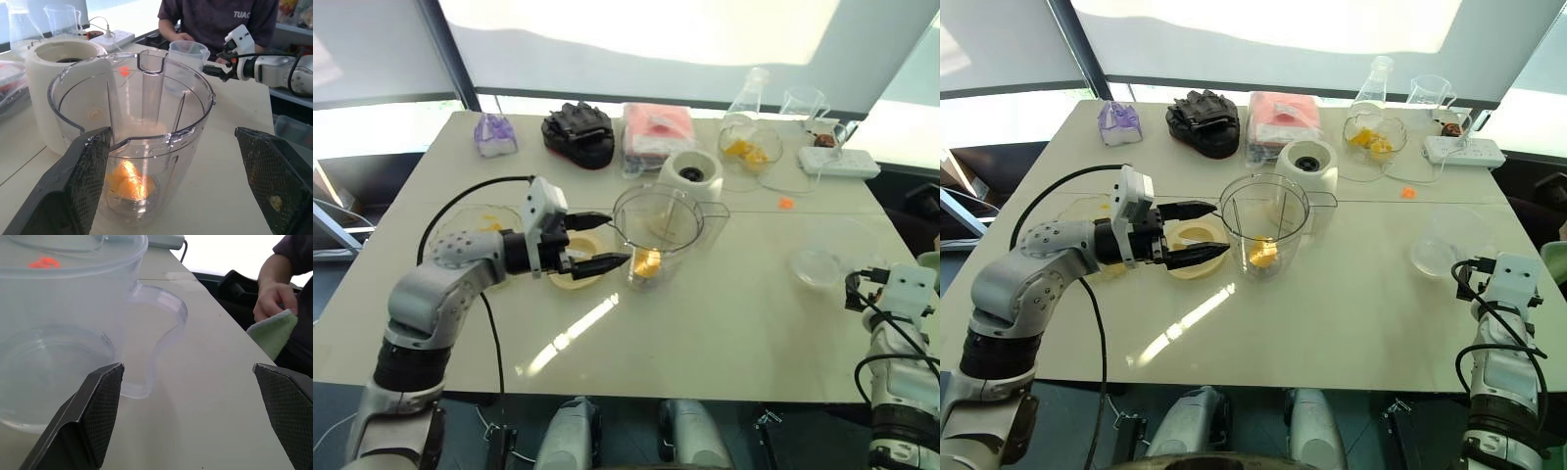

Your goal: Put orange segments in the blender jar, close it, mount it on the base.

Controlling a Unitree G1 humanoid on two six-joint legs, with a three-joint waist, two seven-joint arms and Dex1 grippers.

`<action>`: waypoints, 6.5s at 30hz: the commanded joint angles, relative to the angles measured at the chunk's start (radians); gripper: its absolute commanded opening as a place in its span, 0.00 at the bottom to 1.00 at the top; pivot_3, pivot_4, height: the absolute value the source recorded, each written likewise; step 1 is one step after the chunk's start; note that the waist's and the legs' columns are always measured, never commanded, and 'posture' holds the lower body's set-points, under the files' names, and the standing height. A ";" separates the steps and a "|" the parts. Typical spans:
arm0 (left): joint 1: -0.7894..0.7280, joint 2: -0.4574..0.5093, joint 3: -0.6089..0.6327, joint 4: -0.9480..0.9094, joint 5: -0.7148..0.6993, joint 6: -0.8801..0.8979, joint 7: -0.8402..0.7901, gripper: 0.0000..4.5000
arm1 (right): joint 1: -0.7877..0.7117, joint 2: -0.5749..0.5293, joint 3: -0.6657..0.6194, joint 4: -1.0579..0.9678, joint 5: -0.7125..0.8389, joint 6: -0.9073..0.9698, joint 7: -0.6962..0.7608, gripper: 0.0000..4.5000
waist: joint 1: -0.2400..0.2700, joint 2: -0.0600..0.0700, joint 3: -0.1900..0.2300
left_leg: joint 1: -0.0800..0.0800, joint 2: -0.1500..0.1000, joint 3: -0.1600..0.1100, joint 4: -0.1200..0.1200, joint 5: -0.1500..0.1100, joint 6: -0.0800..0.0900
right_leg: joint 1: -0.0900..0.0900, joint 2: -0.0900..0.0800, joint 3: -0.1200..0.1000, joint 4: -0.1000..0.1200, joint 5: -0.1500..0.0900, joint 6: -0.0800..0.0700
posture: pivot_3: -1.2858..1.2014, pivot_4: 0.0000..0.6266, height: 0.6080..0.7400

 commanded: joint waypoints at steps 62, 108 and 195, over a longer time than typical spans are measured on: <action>-0.048 0.189 0.080 0.143 0.007 -0.066 -0.083 0.94 | -0.549 -0.286 0.319 -0.402 0.041 0.125 0.411 0.01 | 0.003 0.006 0.006 | 0.000 0.001 0.006 -0.012 0.000 0.000 | -0.006 0.000 0.005 -0.005 0.002 0.004 | 0.52 0.24 1.00; -0.039 0.113 0.112 0.103 -0.041 -0.027 0.000 0.94 | -0.692 -0.267 0.604 -0.352 -0.496 -0.283 0.501 0.01 | -0.001 0.005 0.007 | 0.000 0.000 0.009 -0.012 0.001 -0.001 | -0.007 0.000 0.004 -0.005 0.002 0.004 | 0.52 0.24 1.00; 0.051 0.160 0.102 0.016 -0.083 -0.001 -0.010 0.94 | -0.148 0.081 -0.020 0.070 -0.064 -0.057 -0.156 0.78 | -0.010 0.006 0.007 | 0.003 0.001 0.014 -0.012 0.001 -0.002 | -0.007 0.002 0.012 -0.004 0.001 0.001 | 0.52 0.24 1.00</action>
